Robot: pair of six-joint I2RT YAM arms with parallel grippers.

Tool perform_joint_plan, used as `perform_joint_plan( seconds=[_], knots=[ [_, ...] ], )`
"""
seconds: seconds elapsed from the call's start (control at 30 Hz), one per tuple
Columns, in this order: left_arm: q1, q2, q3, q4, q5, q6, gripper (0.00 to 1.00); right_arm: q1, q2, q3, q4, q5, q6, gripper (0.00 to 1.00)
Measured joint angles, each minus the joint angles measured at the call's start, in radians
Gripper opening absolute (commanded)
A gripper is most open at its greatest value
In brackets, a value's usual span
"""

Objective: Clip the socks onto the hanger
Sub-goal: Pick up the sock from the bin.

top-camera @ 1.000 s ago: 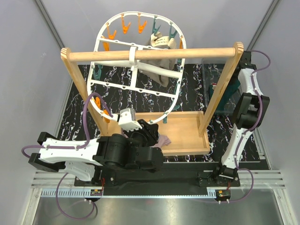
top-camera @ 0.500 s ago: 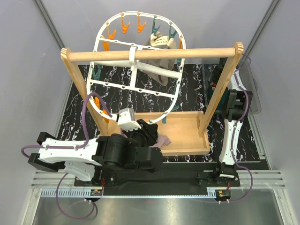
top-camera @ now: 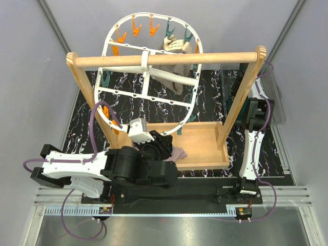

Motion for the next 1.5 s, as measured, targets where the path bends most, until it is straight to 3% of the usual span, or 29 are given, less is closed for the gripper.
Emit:
perform_joint_plan(
  seconds=[0.1, 0.27, 0.4, 0.57, 0.73, 0.97, 1.27, 1.5],
  knots=[
    [0.000, 0.000, 0.000, 0.000, 0.000, 0.000, 0.00, -0.001, -0.010, -0.014, 0.011, 0.001, -0.001, 0.00],
    [0.000, 0.000, 0.000, -0.001, 0.000, -0.002, 0.00, -0.008, -0.079, -0.083, 0.006, 0.004, -0.001, 0.00],
    [0.000, 0.000, 0.000, -0.005, 0.000, -0.008, 0.00, -0.028, -0.256, -0.235, 0.001, 0.003, -0.002, 0.00],
    [0.000, 0.000, -0.002, -0.012, 0.000, -0.014, 0.00, -0.080, -0.705, -0.574, 0.054, -0.015, -0.001, 0.00],
    [0.000, 0.000, -0.007, -0.026, -0.001, -0.031, 0.00, -0.092, -1.133, -0.727, 0.057, -0.072, -0.002, 0.00],
    [0.000, 0.000, -0.009, -0.034, -0.002, -0.045, 0.00, -0.086, -1.440, -0.657, -0.003, -0.224, -0.005, 0.00],
    [0.000, 0.000, -0.009, -0.034, -0.002, -0.045, 0.00, -0.086, -1.554, -0.385, -0.100, -0.454, -0.019, 0.00],
    [0.000, 0.000, -0.009, -0.034, -0.003, -0.045, 0.00, -0.086, -1.635, -0.307, -0.214, -0.668, -0.029, 0.00]
  ],
)
